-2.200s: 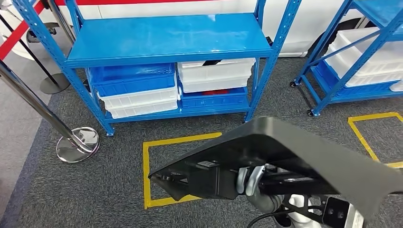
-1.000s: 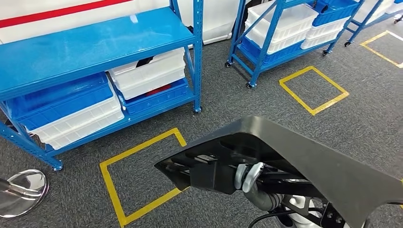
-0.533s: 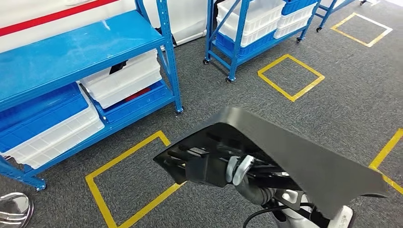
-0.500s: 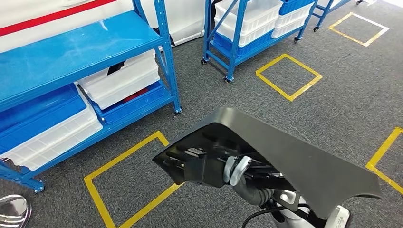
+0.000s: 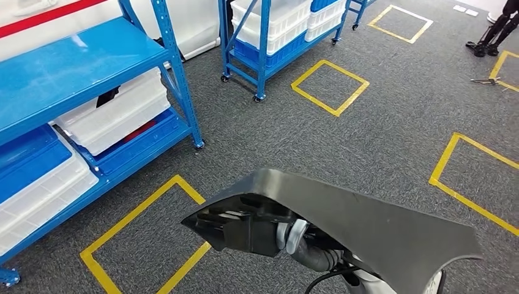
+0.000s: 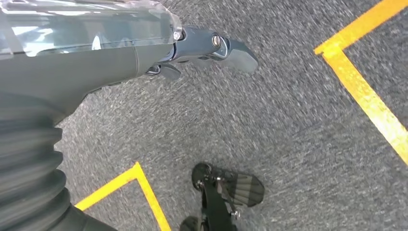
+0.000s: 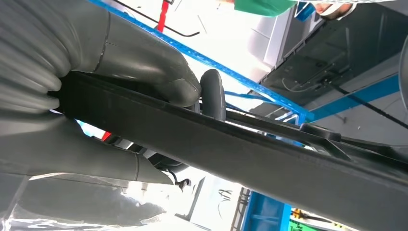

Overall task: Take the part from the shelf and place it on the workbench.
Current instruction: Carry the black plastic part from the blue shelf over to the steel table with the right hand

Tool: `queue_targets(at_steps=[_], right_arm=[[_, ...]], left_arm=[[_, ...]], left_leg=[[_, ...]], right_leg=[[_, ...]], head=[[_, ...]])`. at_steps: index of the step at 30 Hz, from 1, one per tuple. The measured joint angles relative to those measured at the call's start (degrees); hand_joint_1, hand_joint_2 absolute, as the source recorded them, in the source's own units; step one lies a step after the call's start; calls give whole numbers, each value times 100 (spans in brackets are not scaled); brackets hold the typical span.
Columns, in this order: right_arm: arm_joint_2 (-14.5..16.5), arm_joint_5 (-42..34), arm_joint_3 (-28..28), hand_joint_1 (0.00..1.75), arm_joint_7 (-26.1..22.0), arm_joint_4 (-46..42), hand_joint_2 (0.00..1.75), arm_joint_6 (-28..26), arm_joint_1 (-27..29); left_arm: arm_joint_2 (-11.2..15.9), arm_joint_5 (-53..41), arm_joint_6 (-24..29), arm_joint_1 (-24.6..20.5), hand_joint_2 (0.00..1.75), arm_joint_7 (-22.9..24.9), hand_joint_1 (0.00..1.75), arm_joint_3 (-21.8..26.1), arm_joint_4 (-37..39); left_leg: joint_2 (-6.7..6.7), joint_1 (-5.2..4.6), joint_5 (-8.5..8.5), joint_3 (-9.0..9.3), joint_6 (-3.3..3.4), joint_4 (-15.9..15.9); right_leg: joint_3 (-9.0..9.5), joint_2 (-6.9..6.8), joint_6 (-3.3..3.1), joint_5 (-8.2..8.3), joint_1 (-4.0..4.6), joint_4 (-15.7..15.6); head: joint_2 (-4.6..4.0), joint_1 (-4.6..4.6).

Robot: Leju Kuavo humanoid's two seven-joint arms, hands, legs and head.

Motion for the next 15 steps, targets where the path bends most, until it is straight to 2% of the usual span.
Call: queue_targets(at_steps=[2, 3, 4, 6, 8, 10, 11, 12, 13, 14, 15], right_arm=[[19, -103, 52, 171, 0, 83, 175, 97, -156], [34, -160, 82, 171, 0, 124, 175, 140, -236], [47, -214, 112, 171, 0, 162, 175, 172, -307], [65, -294, 165, 171, 0, 232, 175, 215, -409], [84, -353, 206, 171, 0, 297, 175, 237, -497], [117, -396, 242, 171, 0, 369, 175, 248, -576], [131, -406, 260, 171, 0, 405, 175, 248, -595], [138, -410, 276, 171, 0, 435, 175, 246, -602], [140, -413, 288, 171, 0, 460, 175, 238, -602], [144, -414, 297, 171, 0, 481, 175, 224, -601], [151, -418, 301, 171, 0, 495, 175, 207, -602]], left_arm=[[-41, 53, 97, -12, 175, 79, 0, 34, 0], [-59, 101, 158, -14, 175, 111, 0, 58, 0], [-76, 154, 214, -16, 175, 136, 0, 94, 0], [-104, 274, 318, -27, 175, 167, 0, 173, 0], [-124, 412, 419, -30, 175, 175, 0, 265, 0], [-134, 541, 500, -9, 175, 181, 0, 389, 0], [-135, 583, 530, 8, 175, 193, 0, 447, 0], [-135, 611, 553, 23, 175, 210, 0, 493, 0], [-134, 629, 573, 35, 175, 233, 0, 533, 0], [-134, 635, 588, 41, 175, 259, 0, 565, 0], [-133, 637, 599, 43, 175, 279, 0, 592, 0]], left_leg=[[99, -25, -23, 23, -45, 4], [145, -39, -34, 31, -76, 7], [195, -53, -41, 38, -107, 5], [264, -49, -63, 55, -174, 9], [87, -29, -229, -20, -226, 222], [-187, -14, -594, -324, -252, 891], [-253, -13, -758, -520, -258, 1293], [-286, -13, -845, -679, -263, 1600], [-300, -13, -810, -750, -262, 1706], [-308, -12, -663, -716, -256, 1580], [-341, -8, -435, -582, -244, 1244]], right_leg=[[399, -225, -72, 236, 51, -754], [494, -293, -113, 268, 80, -953], [508, -305, -151, 250, 107, -1014], [492, -175, -217, 274, 102, -1034], [503, -62, -293, 307, 68, -1073], [506, 57, -347, 323, 57, -1088], [503, 124, -359, 326, 62, -1086], [503, 196, -363, 326, 67, -1083], [505, 273, -363, 325, 69, -1077], [509, 350, -360, 323, 68, -1069], [515, 429, -351, 317, 66, -1056]], head=[[0, -1], [0, -1], [0, -1], [0, -1], [0, -2], [0, -2], [0, -3], [0, -2], [0, -2], [0, -2], [0, -2]])
